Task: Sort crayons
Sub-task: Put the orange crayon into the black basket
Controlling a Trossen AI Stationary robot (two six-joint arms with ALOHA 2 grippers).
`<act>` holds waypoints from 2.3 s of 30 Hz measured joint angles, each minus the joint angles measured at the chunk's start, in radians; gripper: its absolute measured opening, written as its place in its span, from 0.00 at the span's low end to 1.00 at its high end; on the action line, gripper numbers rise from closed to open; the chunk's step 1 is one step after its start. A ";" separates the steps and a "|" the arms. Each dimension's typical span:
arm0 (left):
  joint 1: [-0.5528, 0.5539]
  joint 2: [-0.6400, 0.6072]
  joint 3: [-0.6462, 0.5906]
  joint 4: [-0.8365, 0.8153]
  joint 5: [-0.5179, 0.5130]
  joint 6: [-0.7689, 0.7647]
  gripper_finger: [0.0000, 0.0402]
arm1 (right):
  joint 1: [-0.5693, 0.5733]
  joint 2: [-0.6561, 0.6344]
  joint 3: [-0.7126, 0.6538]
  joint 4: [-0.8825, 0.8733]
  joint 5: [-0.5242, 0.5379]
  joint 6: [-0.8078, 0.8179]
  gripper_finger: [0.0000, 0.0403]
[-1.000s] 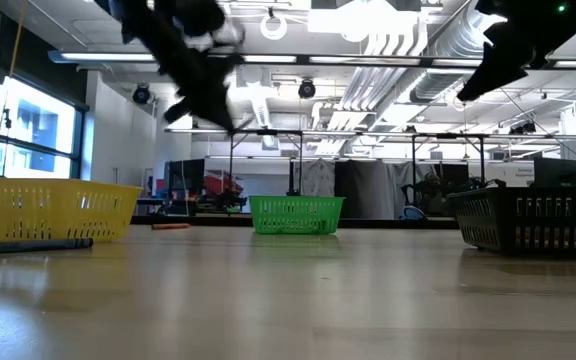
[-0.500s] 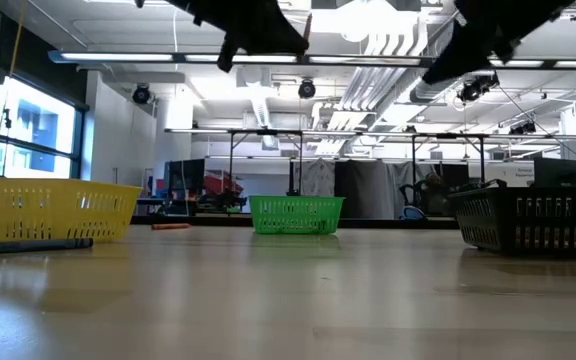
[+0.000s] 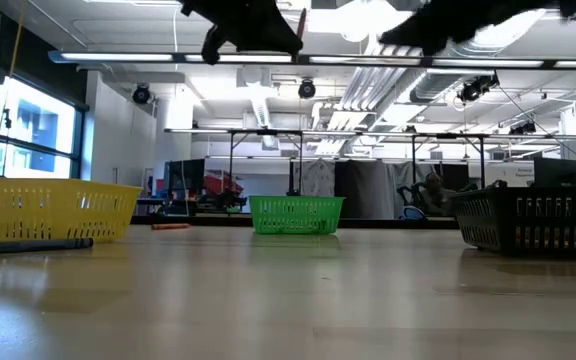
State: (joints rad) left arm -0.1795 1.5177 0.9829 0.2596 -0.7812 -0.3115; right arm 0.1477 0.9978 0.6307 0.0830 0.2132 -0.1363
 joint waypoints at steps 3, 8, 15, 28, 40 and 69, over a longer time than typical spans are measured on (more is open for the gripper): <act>-0.028 0.000 0.000 -0.002 -0.040 -0.002 0.00 | -0.111 -0.009 -0.170 0.247 -0.167 0.038 0.21; -0.055 0.000 0.000 0.033 -0.043 -0.050 0.00 | -0.228 -0.009 -0.340 0.704 -0.353 0.216 0.21; -0.048 0.142 0.008 0.276 -0.003 -0.043 0.00 | -0.226 -0.008 -0.335 0.768 -0.356 0.342 0.21; -0.024 0.341 0.176 0.398 0.052 0.028 0.00 | -0.203 -0.010 -0.318 0.741 -0.351 0.439 0.21; -0.024 0.369 0.235 0.382 0.097 0.041 0.00 | -0.203 -0.010 -0.318 0.715 -0.315 0.449 0.21; -0.003 0.369 0.235 0.381 0.149 0.000 0.00 | -0.203 -0.009 -0.318 0.771 -0.225 0.442 0.21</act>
State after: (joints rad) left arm -0.1825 1.8862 1.2175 0.6407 -0.6325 -0.3115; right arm -0.0551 0.9886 0.3130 0.8539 -0.0113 0.3060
